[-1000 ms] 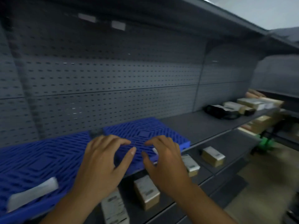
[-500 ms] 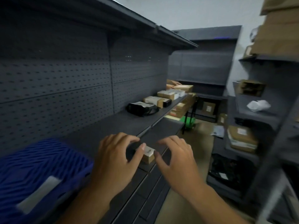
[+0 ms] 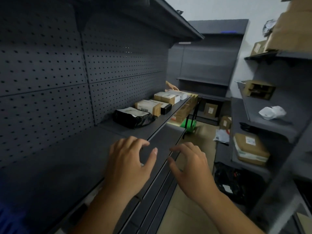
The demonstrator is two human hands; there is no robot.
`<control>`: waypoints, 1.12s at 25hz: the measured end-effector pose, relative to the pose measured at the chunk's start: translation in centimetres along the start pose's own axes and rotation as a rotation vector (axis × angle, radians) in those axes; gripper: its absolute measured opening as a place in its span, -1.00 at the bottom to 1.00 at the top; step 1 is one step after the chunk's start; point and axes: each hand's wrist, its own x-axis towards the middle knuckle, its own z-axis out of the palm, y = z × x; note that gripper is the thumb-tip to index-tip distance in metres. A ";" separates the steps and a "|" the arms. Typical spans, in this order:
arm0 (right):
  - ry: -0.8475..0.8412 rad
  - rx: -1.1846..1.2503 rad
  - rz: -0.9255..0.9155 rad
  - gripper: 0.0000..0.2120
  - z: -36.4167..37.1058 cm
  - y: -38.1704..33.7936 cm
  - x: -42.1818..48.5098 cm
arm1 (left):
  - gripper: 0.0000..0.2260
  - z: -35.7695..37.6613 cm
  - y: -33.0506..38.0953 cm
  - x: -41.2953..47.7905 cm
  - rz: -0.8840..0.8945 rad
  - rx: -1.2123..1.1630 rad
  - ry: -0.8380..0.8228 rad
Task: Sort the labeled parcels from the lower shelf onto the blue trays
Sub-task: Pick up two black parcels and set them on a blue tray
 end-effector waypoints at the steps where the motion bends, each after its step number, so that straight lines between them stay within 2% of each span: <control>1: -0.013 0.001 0.001 -0.75 0.9 0.8 1.4 | -0.71 1.0 -0.6 1.3 -0.026 -0.002 -0.004; 8: -0.039 0.073 -0.032 -0.76 6.1 6.6 12.1 | -0.65 6.6 -3.3 9.6 -0.126 0.075 -0.021; 13: -0.118 0.163 -0.116 -0.78 10.6 10.8 20.4 | -0.61 10.2 -4.8 14.7 -0.214 0.280 0.033; 17: -0.182 0.298 -0.271 -0.80 13.9 14.5 28.3 | -0.60 14.8 -4.3 19.9 -0.309 0.416 0.117; 21: -0.239 0.375 -0.442 -0.75 15.2 17.4 35.1 | -0.62 17.7 -2.7 23.1 -0.455 0.450 0.171; 25: -0.192 0.470 -0.481 -0.77 16.3 18.9 40.1 | -0.61 18.6 -1.6 24.7 -0.582 0.515 0.236; 28: -0.128 0.439 -0.477 -0.79 18.0 21.1 41.5 | -0.60 18.9 -1.0 24.4 -0.625 0.544 0.275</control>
